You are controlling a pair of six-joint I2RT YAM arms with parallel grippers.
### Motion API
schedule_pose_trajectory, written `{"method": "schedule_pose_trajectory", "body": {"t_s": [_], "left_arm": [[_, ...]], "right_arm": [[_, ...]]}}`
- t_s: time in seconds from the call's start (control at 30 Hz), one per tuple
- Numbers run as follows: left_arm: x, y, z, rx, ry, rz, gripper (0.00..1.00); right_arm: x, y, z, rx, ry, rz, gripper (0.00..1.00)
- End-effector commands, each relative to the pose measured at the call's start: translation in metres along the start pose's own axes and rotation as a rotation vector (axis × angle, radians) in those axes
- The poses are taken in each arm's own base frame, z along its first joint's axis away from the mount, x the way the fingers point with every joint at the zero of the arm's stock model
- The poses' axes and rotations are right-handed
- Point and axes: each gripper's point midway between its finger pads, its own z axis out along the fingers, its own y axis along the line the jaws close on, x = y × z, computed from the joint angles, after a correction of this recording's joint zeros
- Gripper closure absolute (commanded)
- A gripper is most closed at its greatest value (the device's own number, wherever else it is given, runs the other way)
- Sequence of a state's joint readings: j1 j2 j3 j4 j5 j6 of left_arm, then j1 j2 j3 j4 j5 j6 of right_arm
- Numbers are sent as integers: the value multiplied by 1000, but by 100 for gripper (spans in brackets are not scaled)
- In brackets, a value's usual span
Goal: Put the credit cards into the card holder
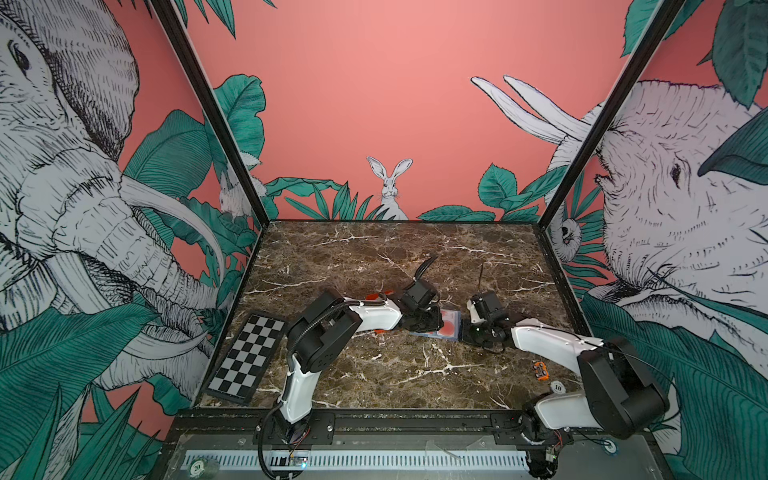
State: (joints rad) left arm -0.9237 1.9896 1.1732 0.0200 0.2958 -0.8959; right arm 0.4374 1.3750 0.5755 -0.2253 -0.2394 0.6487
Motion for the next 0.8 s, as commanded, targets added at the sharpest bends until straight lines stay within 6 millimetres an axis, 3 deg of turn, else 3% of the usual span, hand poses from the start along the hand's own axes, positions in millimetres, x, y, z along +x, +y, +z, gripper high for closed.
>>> {"method": "schedule_pose_trajectory", "body": {"t_s": [0.0,0.17,0.5,0.77], "left_arm": [[16,-3,-3,12,25,-12,76],[27,-14,-1,32,27,-9,75],[69,-38,10,59,61,18,75],[66,-45,-11,57,17,73,76]], "right_arm": [[7,-7,-9,20,-6,14,90],[16,-14,-22,40,-20,12,90],[41,-36,-41,91,-29,46,85],[51,-43,-68,99,-80,46,79]]}}
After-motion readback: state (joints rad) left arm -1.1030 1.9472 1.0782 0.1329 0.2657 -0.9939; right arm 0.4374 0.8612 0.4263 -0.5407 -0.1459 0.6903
